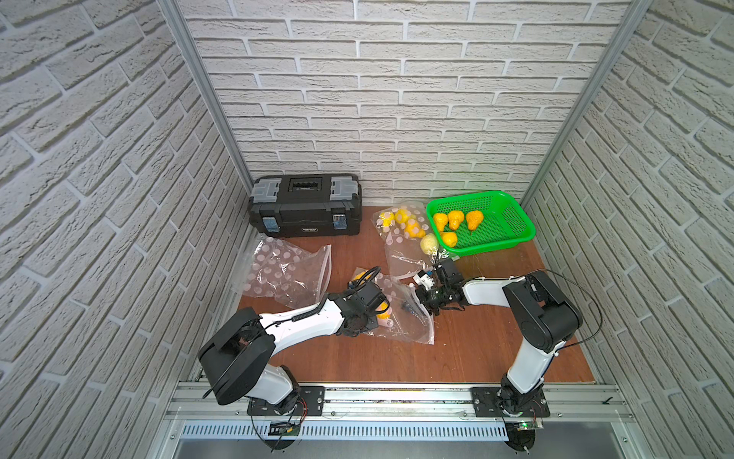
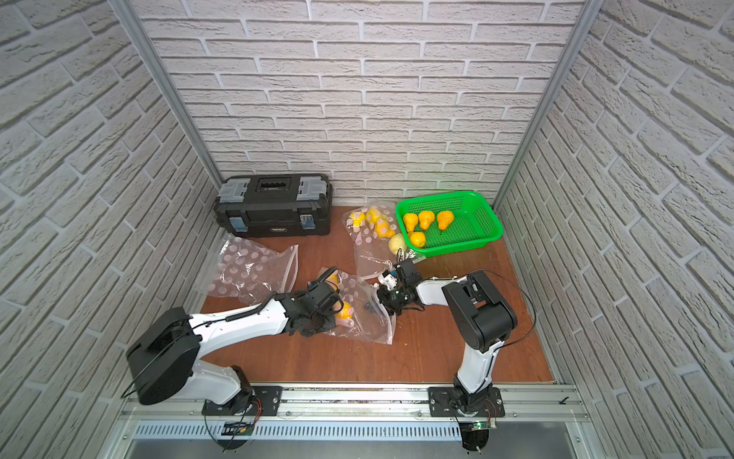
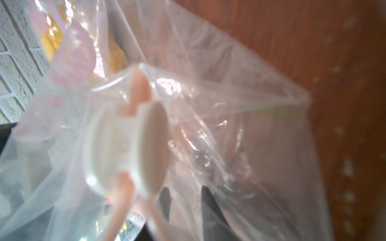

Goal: Open the zip-top bag and take out the pear
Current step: Pick up the pear from the zipper food storage bag.

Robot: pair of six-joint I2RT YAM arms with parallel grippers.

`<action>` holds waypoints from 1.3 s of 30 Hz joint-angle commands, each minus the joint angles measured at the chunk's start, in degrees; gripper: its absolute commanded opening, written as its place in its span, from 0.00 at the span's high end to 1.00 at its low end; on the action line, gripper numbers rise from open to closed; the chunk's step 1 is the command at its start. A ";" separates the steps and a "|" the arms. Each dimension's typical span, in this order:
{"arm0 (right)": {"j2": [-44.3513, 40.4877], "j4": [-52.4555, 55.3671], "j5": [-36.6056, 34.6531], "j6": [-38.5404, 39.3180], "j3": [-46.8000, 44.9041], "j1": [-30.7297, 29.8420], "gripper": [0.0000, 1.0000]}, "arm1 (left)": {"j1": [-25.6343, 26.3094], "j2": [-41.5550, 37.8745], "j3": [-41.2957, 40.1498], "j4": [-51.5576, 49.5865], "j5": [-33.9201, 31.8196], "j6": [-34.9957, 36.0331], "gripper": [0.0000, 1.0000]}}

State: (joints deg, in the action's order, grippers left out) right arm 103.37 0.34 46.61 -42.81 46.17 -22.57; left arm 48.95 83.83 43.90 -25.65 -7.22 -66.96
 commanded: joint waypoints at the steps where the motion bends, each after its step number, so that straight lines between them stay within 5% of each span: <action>1: -1.79 -1.90 3.01 1.11 -0.21 -1.82 0.66 | -1.96 2.63 -0.60 4.32 0.57 3.11 0.89; 10: -2.91 -16.47 -0.60 -8.91 -2.85 -4.44 0.48 | -2.68 9.04 2.08 9.80 5.92 8.99 1.00; 18: -2.91 -23.05 -6.25 -14.32 -2.22 -7.91 0.24 | -3.72 5.08 1.90 10.45 6.41 11.05 1.00; 27: -1.89 -28.07 -8.69 -18.33 -2.86 -8.20 0.26 | -10.04 -3.69 2.41 6.02 -0.95 11.56 0.94; 39: 0.68 -29.02 -7.67 -18.94 -0.26 -9.33 0.28 | -13.15 9.72 8.39 9.26 8.69 14.51 0.90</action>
State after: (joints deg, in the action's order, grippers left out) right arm 103.09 -26.11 38.59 -61.32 44.36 -31.03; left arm 35.70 91.90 50.65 -17.93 -1.13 -53.56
